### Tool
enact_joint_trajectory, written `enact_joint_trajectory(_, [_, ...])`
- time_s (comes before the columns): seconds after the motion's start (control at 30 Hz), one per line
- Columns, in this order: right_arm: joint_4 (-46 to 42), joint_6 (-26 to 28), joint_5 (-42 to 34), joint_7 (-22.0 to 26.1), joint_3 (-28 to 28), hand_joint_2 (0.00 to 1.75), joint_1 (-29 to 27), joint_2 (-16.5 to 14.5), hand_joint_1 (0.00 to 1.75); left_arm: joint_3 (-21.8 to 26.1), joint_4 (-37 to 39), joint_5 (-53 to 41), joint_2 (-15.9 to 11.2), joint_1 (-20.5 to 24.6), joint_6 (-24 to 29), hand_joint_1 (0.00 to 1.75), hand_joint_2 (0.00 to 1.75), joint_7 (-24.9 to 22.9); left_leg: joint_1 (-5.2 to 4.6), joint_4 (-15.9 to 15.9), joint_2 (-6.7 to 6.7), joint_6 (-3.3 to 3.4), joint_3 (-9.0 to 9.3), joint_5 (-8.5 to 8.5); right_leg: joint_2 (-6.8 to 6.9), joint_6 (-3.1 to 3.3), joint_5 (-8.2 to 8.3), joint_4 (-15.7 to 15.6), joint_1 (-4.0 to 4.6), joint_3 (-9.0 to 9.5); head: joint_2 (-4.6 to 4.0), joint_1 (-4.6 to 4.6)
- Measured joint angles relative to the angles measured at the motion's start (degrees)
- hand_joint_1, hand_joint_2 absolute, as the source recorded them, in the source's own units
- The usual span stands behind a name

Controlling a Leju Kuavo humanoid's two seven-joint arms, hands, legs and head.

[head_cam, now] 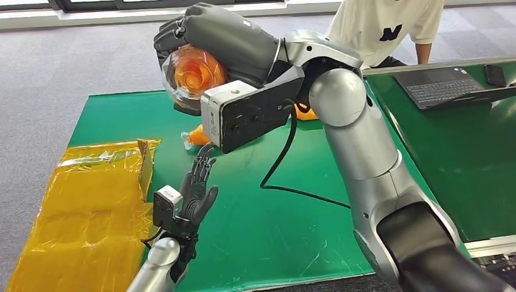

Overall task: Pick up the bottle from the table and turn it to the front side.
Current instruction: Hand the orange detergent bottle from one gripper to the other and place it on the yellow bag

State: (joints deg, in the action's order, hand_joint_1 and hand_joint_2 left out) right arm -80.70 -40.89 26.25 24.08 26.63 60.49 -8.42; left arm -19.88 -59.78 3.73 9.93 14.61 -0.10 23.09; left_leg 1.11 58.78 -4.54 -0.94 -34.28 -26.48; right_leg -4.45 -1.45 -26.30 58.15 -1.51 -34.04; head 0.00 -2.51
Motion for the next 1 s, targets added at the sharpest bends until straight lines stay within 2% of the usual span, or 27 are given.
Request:
enact_joint_trajectory(0.17, [-0.3,0.0,-8.6,4.0,0.1,1.75,-0.2,-1.5,1.75,-1.4,2.4,0.3,0.8,2.3,0.0,0.00,0.00,1.0,0.00,0.0,0.00,0.00,0.00,0.00,0.00,0.00,0.00,0.0,0.00,-0.01,0.00,0.00])
enact_joint_trajectory(0.33, [-1.1,0.0,-16.0,5.8,-0.4,1.75,-3.9,-2.0,1.75,-3.1,3.7,1.2,1.9,4.4,-0.2,0.00,0.00,1.0,0.00,0.0,0.00,0.00,0.00,0.00,0.01,0.00,0.00,0.0,-0.03,0.00,0.00,0.00])
enact_joint_trajectory(0.7, [-1.1,0.0,-17.5,6.6,-1.4,1.75,-6.2,-2.1,1.75,-4.0,5.7,1.4,2.7,5.7,-0.2,0.00,0.00,0.9,0.00,0.0,0.01,-0.01,-0.01,0.00,0.00,0.01,0.00,0.0,0.00,-0.04,0.00,0.00])
enact_joint_trajectory(0.83, [-1.1,0.0,-22.0,6.8,-2.3,1.75,-7.5,-2.2,1.75,-4.1,6.2,1.8,2.8,6.1,-0.2,0.00,0.00,1.1,0.00,0.0,0.00,-0.01,-0.02,-0.01,0.01,0.02,-0.01,0.0,0.00,-0.04,0.00,0.00])
enact_joint_trajectory(1.0, [-1.0,0.0,-23.2,6.2,-5.5,1.75,-15.1,-2.5,1.75,-4.1,6.3,1.2,2.9,6.3,3.2,0.00,0.00,1.1,0.00,0.0,-0.02,0.00,-0.02,-0.02,0.02,0.02,-0.03,0.0,-0.01,0.03,0.00,0.01])
